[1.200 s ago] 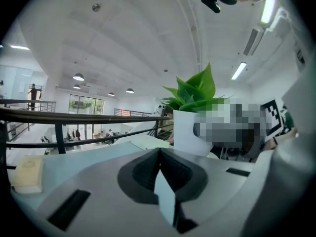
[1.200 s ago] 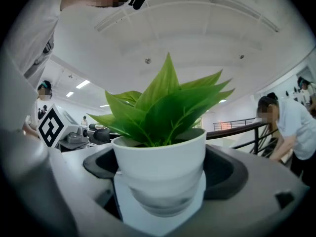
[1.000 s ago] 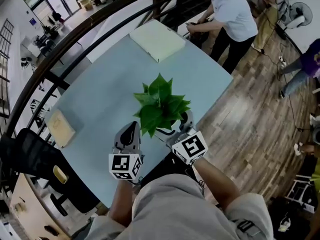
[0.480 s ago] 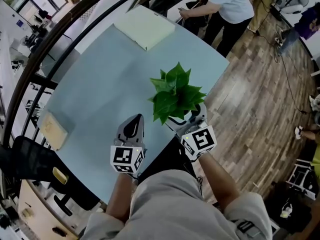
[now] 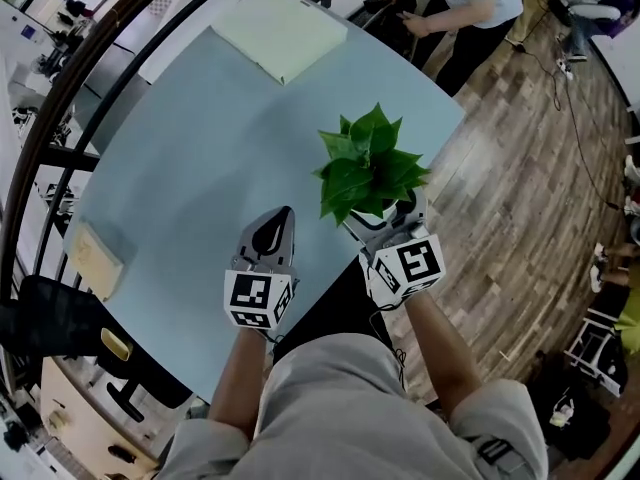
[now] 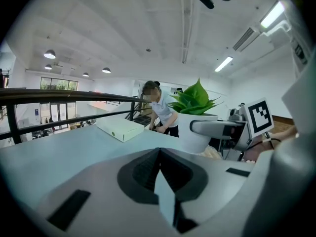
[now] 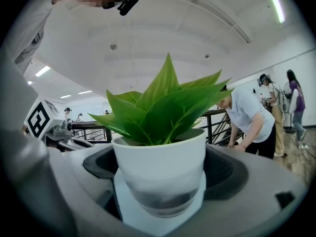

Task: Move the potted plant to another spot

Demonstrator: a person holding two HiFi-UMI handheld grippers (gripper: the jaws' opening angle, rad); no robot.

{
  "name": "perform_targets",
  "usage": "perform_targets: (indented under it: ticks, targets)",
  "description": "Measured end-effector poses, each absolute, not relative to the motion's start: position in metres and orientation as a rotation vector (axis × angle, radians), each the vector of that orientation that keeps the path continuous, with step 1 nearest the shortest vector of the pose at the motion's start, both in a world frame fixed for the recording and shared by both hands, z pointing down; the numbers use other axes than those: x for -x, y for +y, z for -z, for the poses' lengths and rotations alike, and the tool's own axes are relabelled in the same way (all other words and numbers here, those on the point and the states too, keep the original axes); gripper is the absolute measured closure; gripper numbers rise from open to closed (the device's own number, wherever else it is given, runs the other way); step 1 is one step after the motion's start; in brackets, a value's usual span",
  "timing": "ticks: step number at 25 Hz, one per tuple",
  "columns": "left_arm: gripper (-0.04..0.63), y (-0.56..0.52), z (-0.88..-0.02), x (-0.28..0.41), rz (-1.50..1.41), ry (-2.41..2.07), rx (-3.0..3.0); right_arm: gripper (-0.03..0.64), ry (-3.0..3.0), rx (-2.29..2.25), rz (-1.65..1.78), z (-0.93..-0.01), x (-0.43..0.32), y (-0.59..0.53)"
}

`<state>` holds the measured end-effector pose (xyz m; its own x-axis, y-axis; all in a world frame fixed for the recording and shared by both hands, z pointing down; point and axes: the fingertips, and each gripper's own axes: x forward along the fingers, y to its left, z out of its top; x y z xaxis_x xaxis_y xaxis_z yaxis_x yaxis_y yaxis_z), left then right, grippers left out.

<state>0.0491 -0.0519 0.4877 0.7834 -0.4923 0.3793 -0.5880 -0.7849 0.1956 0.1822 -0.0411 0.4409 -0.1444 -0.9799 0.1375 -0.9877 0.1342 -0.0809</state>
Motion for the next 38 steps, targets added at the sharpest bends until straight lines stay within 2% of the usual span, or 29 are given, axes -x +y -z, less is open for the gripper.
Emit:
perform_targets:
  ticks: [19,38]
  targets:
    - [0.584,-0.125,-0.561,-0.115,-0.569,-0.852,-2.537,0.100,-2.262,-1.998,-0.419,-0.524,-0.274,-0.138]
    - [0.584,-0.192,-0.604,-0.152,-0.617,-0.903,-2.426,0.100,-2.292,-1.808,-0.449,-0.580,-0.305,-0.248]
